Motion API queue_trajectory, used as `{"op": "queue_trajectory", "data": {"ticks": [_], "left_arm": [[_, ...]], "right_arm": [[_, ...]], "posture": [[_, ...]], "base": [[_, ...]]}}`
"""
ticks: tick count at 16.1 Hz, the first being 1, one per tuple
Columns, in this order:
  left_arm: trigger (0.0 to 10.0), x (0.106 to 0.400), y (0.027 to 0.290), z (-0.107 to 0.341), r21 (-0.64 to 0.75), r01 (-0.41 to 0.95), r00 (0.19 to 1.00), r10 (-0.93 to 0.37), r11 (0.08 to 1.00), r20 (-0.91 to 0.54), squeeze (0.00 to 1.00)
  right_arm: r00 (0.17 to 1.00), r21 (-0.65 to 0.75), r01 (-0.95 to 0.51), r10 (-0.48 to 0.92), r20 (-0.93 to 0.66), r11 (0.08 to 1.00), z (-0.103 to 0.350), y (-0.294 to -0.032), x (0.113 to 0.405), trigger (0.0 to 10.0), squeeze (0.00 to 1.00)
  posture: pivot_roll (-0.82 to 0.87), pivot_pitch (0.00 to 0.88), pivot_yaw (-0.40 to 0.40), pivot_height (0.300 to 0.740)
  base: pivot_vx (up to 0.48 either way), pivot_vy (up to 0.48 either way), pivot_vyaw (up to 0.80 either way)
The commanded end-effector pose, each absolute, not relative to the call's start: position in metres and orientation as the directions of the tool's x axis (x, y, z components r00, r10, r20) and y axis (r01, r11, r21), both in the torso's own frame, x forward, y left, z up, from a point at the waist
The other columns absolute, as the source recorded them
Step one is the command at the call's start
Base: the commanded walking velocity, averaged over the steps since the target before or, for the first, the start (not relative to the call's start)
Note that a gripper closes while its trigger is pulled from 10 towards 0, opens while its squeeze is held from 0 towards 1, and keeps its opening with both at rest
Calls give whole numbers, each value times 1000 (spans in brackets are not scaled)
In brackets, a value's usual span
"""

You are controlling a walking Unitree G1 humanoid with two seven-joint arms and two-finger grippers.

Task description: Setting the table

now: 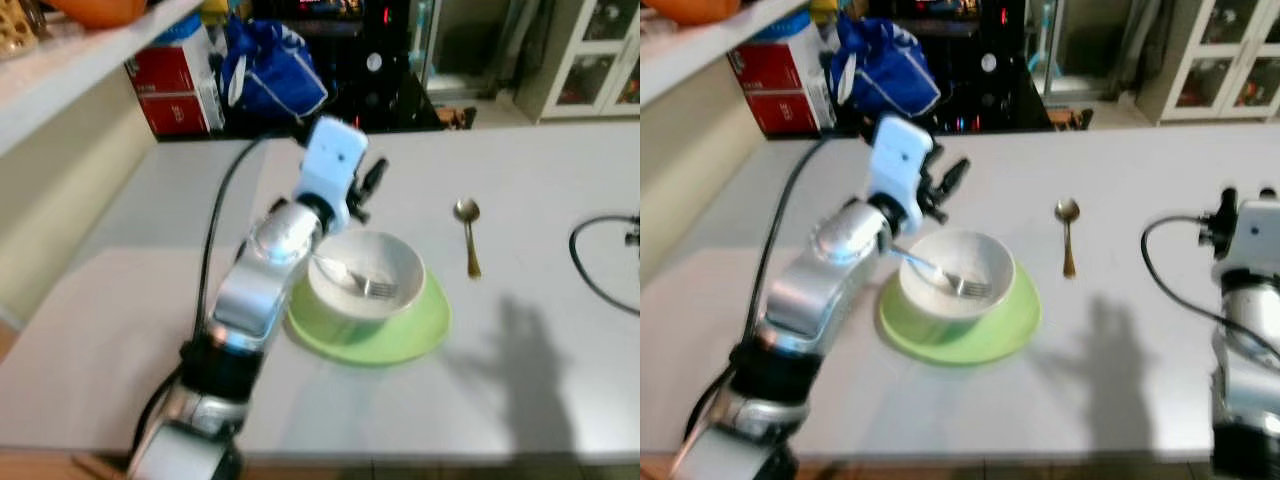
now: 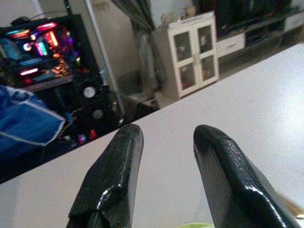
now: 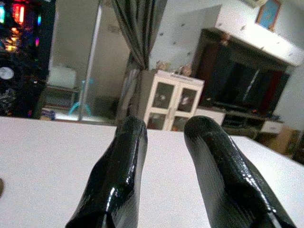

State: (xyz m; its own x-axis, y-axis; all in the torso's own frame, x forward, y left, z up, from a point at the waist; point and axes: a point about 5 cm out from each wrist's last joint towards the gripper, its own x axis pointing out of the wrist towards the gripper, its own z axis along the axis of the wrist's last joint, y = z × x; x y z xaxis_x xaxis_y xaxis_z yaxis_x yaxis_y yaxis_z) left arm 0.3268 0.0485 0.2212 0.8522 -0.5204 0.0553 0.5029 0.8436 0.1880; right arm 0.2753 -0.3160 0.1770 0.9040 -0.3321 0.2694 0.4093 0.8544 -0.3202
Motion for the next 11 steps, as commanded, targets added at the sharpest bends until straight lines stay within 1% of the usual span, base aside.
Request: {"op": "queue_trajectory", "data": {"ticks": [1, 7, 11], "left_arm": [[10000, 327, 45, 227, 198, 502, 850, -522, 842, 67, 0], [10000, 323, 37, 227, 252, 520, 832, -551, 816, 69, 0], [10000, 321, 34, 227, 234, 535, 821, -565, 812, 83, 0]], "right_arm": [[903, -318, 413, -338, 265, 854, 178, -320, 274, 10000, 0], [909, -315, 403, -337, 243, 859, 173, -318, 278, 10000, 0], [912, -316, 400, -339, 231, 860, 169, -318, 280, 10000, 0]], "posture": [[-158, 0, 68, 740], [-146, 0, 66, 740], [-143, 0, 71, 740]], "base": [[337, -337, 0], [0, -476, 0], [0, 0, 0]]}}
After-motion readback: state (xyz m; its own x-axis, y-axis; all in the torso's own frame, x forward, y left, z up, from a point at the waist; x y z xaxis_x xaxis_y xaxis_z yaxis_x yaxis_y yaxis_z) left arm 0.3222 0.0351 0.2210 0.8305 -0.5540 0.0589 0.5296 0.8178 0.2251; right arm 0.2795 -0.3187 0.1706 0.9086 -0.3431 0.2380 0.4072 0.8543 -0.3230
